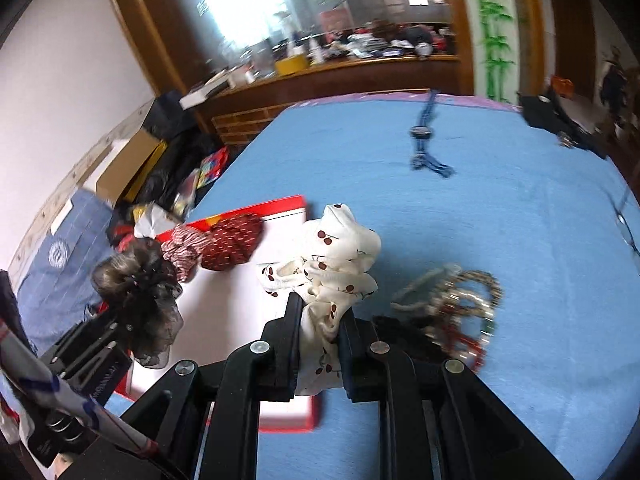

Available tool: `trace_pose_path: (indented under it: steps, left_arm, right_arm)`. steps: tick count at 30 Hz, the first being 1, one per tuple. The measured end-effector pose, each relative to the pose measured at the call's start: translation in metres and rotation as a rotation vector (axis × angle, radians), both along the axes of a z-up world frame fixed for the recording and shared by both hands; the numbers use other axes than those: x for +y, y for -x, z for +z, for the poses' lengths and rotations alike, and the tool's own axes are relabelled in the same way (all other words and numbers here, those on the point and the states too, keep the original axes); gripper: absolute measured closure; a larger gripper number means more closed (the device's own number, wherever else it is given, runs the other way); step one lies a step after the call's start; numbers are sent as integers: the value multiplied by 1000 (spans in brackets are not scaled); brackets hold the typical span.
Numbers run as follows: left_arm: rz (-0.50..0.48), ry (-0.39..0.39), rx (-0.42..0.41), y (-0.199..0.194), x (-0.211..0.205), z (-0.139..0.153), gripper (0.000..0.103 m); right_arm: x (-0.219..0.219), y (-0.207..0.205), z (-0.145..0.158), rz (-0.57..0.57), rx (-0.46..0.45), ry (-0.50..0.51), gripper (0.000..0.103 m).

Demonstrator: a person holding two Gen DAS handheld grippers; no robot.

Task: Organize jewelry
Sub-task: 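Lift both scrunchies and carry them over the tray, then lower both scrunchies into the tray and open both grippers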

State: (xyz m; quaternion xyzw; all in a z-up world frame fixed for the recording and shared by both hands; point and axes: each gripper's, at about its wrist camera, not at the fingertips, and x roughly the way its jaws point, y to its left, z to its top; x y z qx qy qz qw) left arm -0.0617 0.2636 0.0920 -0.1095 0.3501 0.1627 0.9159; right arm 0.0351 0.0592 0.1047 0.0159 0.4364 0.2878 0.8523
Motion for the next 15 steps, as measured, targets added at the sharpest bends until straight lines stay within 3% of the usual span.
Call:
trace_pose_path:
  steps: [8, 15]
  left_arm:
    - [-17, 119, 76, -17, 36, -22, 76]
    - [-25, 164, 113, -37, 45, -30, 76]
  right_arm:
    - [65, -31, -20, 57, 65, 69, 84]
    - [97, -55, -39, 72, 104, 110, 83]
